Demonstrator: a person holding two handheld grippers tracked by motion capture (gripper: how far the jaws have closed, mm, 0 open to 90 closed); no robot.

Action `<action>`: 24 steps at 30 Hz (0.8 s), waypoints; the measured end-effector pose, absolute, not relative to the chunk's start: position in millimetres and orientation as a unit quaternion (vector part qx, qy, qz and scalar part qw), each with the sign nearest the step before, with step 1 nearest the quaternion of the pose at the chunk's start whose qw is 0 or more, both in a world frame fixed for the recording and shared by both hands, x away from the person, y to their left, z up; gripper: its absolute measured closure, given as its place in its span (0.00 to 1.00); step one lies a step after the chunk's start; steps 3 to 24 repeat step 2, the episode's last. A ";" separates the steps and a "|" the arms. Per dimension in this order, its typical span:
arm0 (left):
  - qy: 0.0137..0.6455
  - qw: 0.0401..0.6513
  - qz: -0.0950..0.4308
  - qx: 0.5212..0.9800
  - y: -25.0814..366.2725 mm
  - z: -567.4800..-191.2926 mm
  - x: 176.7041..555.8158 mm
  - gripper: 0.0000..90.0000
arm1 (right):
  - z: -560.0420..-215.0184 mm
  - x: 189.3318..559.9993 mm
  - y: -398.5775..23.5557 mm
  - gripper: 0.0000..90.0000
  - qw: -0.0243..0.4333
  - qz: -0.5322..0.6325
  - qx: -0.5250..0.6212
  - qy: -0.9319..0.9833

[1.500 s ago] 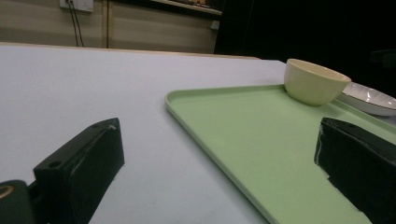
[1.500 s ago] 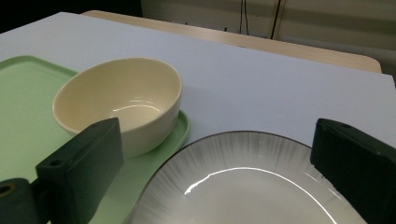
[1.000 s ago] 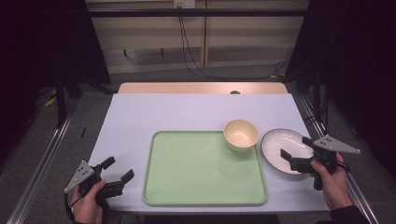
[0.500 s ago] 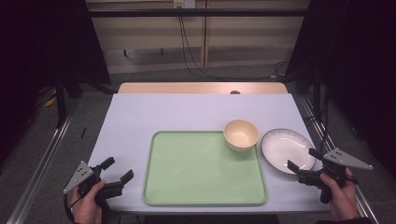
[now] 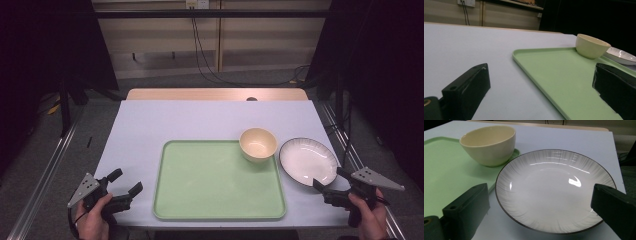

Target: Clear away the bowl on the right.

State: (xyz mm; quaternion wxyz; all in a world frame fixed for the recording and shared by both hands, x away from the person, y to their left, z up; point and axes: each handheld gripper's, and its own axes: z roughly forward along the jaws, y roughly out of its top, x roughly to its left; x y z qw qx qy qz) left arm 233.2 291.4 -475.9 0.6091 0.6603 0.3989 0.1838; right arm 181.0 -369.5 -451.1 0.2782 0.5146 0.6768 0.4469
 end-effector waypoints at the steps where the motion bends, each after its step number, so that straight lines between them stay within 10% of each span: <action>1: 0.399 0.607 0.186 0.662 291.4 -475.7 233.0 0.02 | -451.2 181.6 -367.7 0.01 0.277 0.446 0.510 0.681; 24: 0.399 0.607 0.187 0.661 291.5 -475.7 233.0 0.02 | -451.2 181.7 -366.2 0.01 0.273 0.447 0.509 0.683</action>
